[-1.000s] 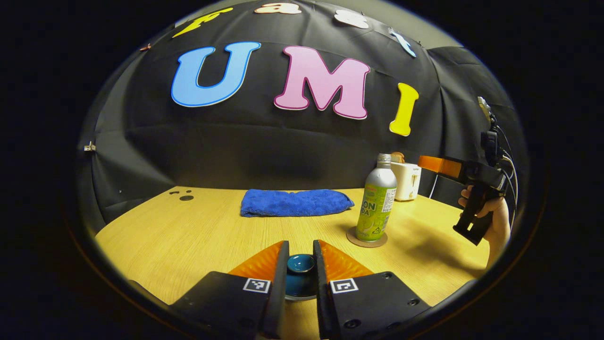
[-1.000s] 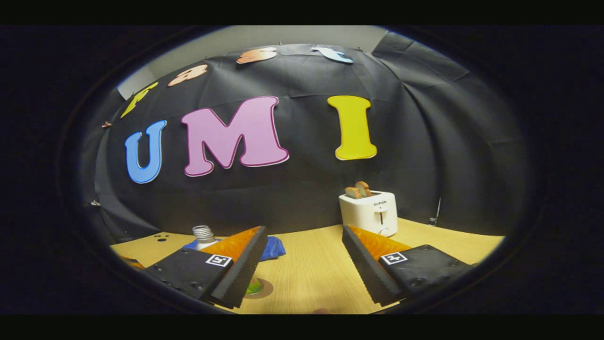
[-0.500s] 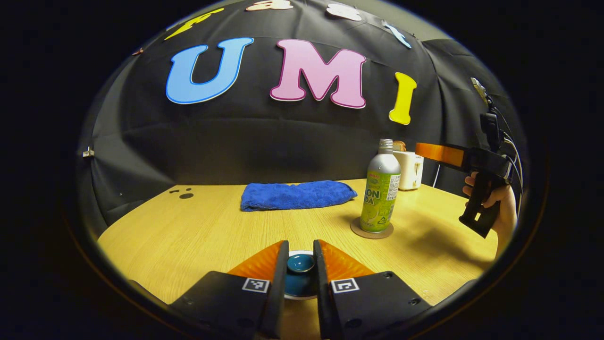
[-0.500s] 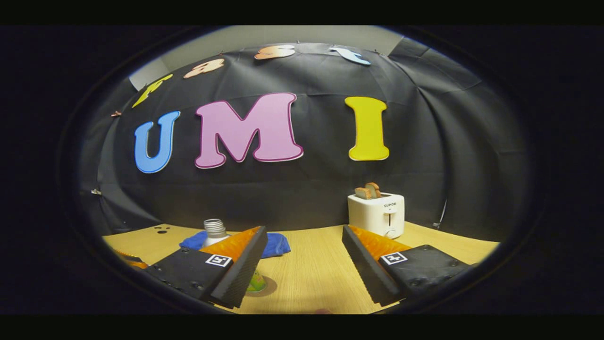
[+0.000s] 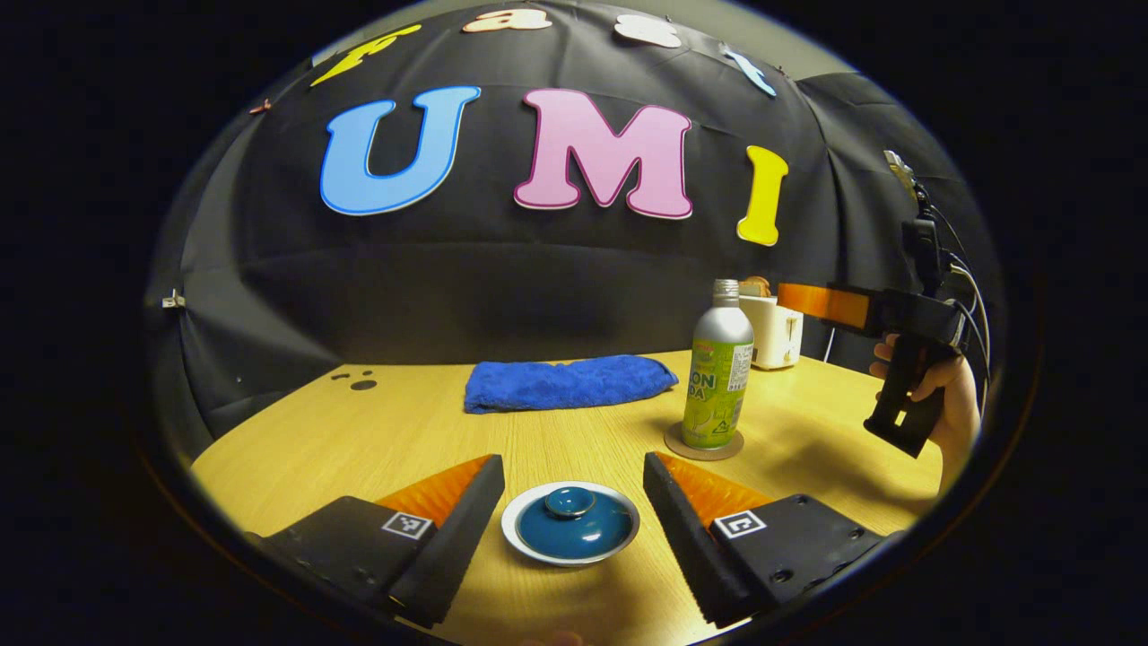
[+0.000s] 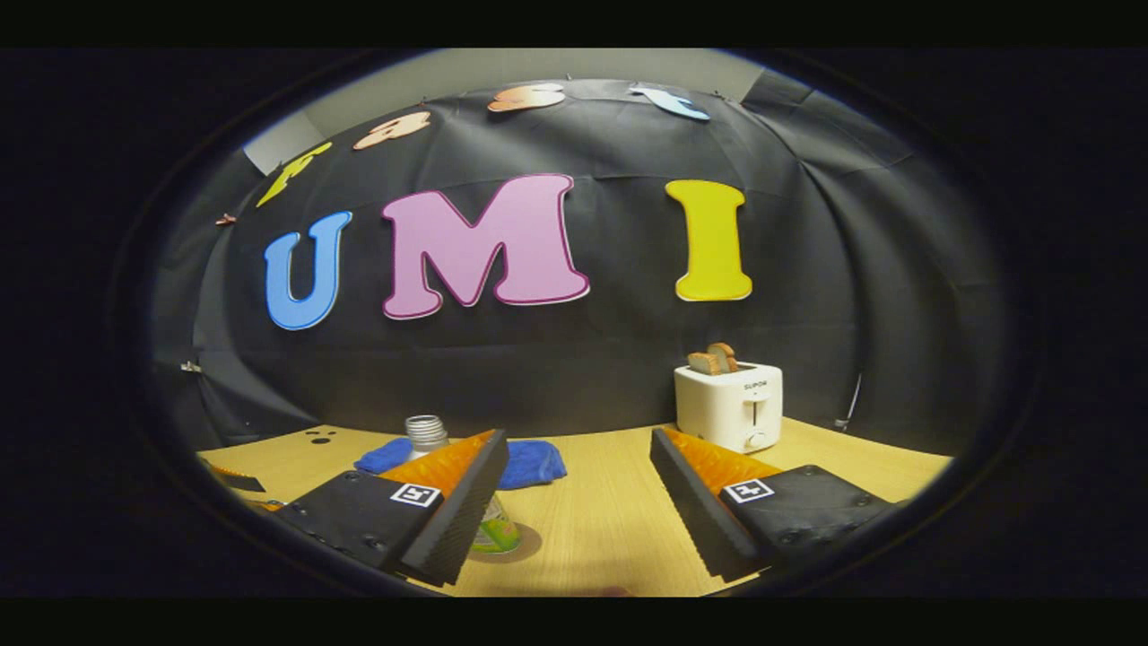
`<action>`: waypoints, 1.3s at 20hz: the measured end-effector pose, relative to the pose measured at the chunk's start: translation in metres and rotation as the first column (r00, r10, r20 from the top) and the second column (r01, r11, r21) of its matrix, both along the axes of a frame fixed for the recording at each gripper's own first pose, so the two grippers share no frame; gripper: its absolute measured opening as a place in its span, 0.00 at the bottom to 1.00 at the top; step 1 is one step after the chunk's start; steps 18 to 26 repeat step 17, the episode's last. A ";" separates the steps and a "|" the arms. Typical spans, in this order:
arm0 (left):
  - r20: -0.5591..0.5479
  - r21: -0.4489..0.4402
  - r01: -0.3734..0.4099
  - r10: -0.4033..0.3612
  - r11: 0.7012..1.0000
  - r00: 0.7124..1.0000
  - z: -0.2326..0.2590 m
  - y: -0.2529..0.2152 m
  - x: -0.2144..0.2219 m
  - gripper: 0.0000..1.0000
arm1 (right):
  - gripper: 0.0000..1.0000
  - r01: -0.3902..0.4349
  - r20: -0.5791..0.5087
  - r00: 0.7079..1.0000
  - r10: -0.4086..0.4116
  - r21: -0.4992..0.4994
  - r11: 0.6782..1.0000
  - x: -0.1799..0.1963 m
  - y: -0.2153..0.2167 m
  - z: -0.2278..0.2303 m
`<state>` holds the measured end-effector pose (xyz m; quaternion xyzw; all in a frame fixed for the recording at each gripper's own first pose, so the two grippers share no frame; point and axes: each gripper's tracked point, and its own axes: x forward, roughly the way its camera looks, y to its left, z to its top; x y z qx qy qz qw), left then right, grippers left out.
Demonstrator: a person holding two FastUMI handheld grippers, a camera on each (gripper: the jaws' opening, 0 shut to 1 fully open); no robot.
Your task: Open the teacup lid with one hand, grasp the water bottle and pour water into the teacup with the other hand; after pouring, place the water bottle on the coaster and then close the teacup lid.
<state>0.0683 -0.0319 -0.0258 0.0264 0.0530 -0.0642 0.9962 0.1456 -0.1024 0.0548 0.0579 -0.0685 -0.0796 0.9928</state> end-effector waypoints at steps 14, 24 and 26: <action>0.224 -0.084 -0.116 0.132 0.990 0.966 0.072 0.030 -0.070 0.98 | 0.97 -0.084 -0.056 0.995 0.076 -0.159 0.984 -0.099 0.051 0.002; 0.224 -0.121 -0.109 0.135 0.987 0.965 0.066 0.028 -0.077 0.98 | 0.96 -0.099 -0.054 0.994 0.092 -0.146 0.984 -0.127 0.056 0.001; 0.224 -0.121 -0.109 0.135 0.987 0.965 0.066 0.028 -0.077 0.98 | 0.96 -0.099 -0.054 0.994 0.092 -0.146 0.984 -0.127 0.056 0.001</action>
